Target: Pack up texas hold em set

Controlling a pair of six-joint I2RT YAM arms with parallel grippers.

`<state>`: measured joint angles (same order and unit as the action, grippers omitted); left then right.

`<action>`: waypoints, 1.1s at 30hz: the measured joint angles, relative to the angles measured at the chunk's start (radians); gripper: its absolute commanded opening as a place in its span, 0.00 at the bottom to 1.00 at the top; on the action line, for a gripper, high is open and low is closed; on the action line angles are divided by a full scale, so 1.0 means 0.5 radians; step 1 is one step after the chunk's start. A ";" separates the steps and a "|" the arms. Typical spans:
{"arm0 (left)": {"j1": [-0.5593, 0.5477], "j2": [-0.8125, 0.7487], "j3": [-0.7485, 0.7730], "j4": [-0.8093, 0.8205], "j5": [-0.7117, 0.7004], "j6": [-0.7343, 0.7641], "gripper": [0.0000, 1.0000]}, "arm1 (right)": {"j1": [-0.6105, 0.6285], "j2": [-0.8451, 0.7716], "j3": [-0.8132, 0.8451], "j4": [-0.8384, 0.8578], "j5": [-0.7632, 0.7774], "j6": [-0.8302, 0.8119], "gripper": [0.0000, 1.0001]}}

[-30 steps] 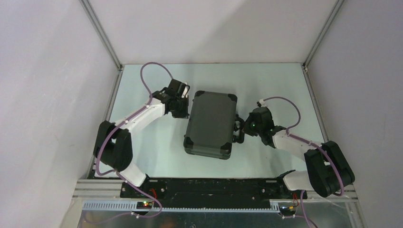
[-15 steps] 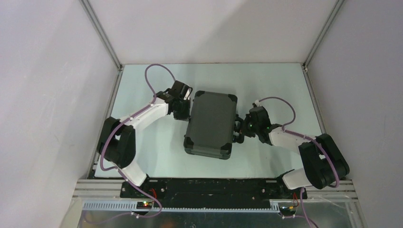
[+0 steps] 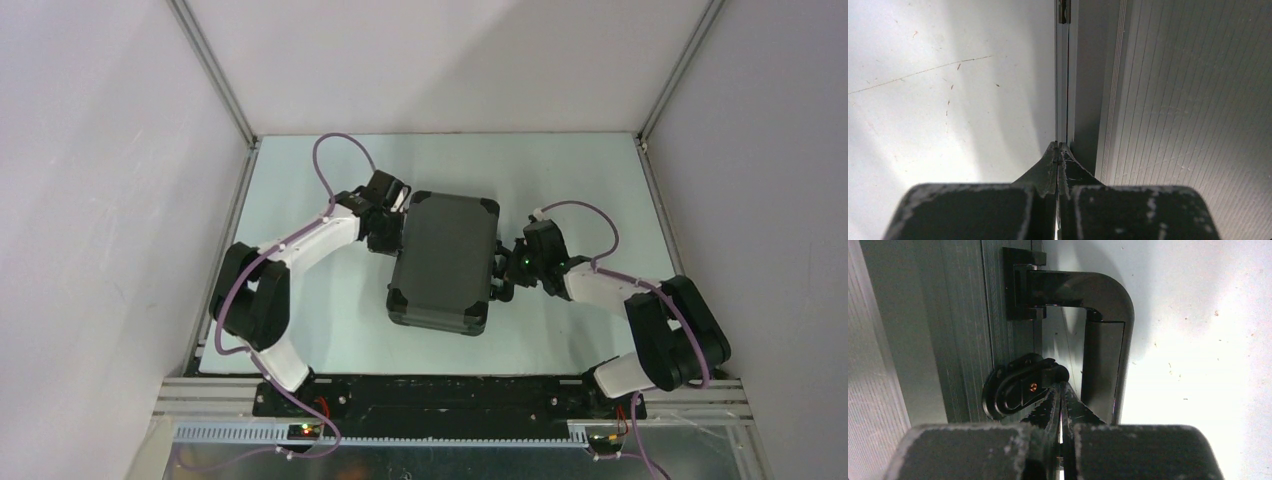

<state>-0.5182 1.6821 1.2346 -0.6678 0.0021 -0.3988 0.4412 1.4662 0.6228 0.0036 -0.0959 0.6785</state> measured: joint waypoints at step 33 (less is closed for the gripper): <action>-0.052 0.159 0.185 -0.230 -0.195 0.104 0.00 | -0.019 0.323 0.046 0.418 -0.195 -0.170 0.00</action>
<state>-0.5442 1.7618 1.3270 -0.7830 -0.0956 -0.3470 0.4316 1.6279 0.6456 0.2127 -0.1932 0.5934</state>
